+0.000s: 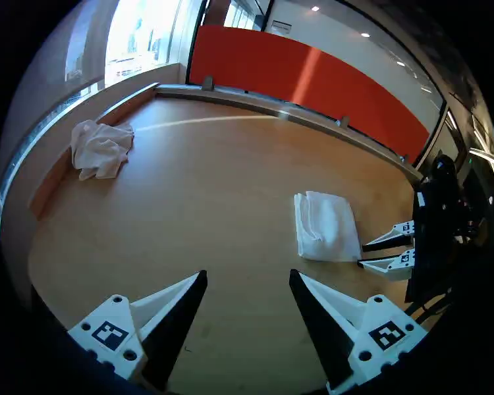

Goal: Fold towel

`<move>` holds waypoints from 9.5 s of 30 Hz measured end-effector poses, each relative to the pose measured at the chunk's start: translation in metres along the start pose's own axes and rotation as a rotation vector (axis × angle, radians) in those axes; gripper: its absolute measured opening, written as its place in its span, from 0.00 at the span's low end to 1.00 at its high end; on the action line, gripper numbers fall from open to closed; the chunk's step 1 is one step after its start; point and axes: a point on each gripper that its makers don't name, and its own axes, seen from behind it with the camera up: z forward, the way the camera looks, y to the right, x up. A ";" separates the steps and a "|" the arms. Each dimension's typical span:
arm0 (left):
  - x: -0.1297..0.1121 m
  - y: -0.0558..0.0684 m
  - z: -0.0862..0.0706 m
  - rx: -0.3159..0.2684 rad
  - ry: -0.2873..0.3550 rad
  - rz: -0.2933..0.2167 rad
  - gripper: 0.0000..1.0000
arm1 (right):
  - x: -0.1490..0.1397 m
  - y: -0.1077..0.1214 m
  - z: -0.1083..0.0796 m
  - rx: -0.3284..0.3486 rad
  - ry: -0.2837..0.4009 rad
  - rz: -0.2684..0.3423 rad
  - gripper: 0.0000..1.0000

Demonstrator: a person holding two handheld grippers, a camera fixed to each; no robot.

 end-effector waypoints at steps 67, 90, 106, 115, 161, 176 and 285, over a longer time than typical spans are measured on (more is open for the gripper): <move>0.067 0.047 -0.002 -0.105 0.090 0.086 0.92 | 0.113 0.112 -0.155 -0.265 0.289 0.087 0.04; 0.073 0.064 0.004 -0.105 0.076 0.096 0.92 | 0.021 0.249 -0.248 -0.420 0.237 0.185 0.04; 0.073 0.079 0.005 -0.098 0.071 0.114 0.92 | -0.030 0.315 -0.291 -0.491 0.214 0.248 0.04; 0.069 0.086 0.005 -0.099 0.064 0.122 0.92 | -0.060 0.336 -0.312 -0.523 0.183 0.273 0.04; 0.049 0.098 -0.004 -0.119 0.038 0.180 0.92 | -0.280 0.293 -0.301 -0.597 -0.065 0.595 0.04; 0.046 0.097 -0.005 -0.107 0.031 0.190 0.92 | -0.318 0.292 -0.277 -0.598 -0.118 0.667 0.04; 0.182 0.081 -0.007 -0.068 0.500 0.152 0.92 | -0.045 0.235 -0.318 -0.828 0.788 0.536 0.90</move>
